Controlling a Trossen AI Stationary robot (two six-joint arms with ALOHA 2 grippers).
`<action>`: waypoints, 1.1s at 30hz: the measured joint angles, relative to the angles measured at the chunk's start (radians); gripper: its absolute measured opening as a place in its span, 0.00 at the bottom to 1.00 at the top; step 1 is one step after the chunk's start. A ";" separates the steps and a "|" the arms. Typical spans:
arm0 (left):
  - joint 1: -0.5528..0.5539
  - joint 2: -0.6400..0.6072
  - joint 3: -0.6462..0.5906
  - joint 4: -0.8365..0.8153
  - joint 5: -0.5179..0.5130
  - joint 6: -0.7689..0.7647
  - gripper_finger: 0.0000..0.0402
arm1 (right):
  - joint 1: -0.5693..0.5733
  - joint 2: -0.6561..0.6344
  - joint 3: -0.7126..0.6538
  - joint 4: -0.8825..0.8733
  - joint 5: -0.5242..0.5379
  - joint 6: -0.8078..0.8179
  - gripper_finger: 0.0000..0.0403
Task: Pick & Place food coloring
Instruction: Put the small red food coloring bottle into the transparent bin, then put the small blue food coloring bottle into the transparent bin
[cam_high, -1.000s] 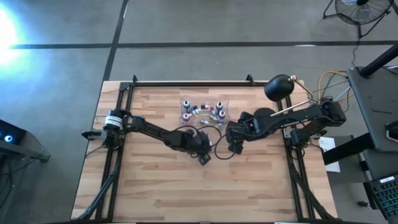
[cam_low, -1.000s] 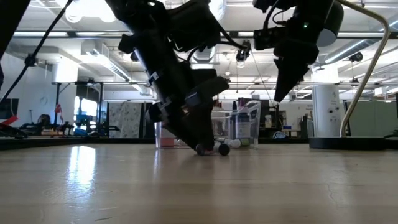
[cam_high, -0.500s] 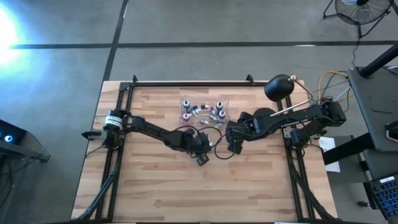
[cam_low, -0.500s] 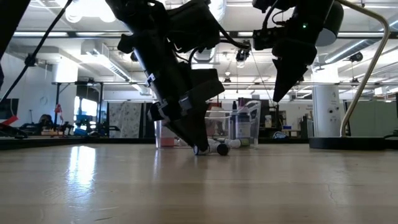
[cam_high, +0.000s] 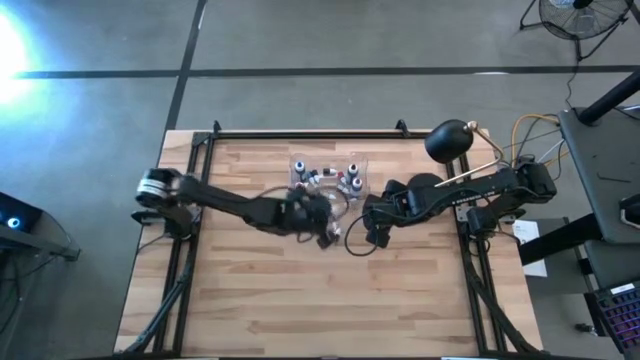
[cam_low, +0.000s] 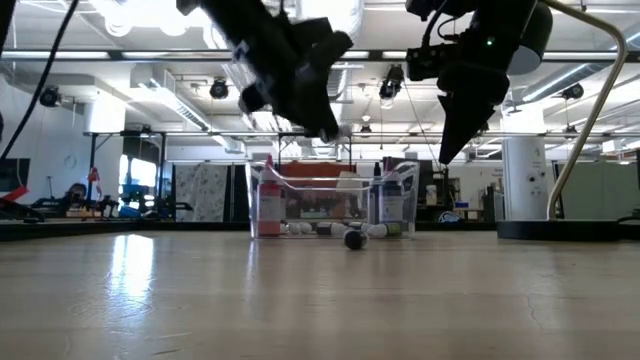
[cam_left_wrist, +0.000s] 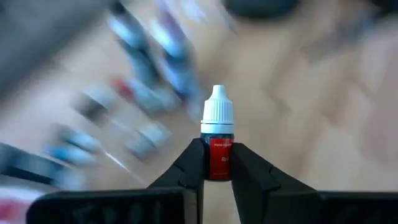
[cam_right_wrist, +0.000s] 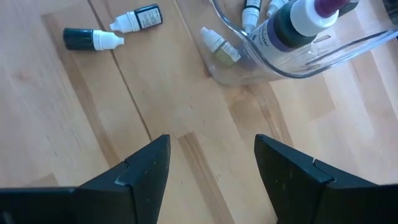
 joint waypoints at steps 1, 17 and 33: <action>0.013 -0.026 0.000 0.003 -0.043 0.026 0.09 | 0.000 0.000 0.000 0.000 0.000 0.000 0.56; 0.224 -0.144 -0.001 -0.107 0.164 0.083 0.42 | 0.010 0.000 0.011 0.021 -0.004 -0.056 0.56; 0.047 -0.177 -0.053 -0.315 0.150 0.139 0.43 | -0.018 0.208 0.080 0.251 -0.314 -0.412 0.55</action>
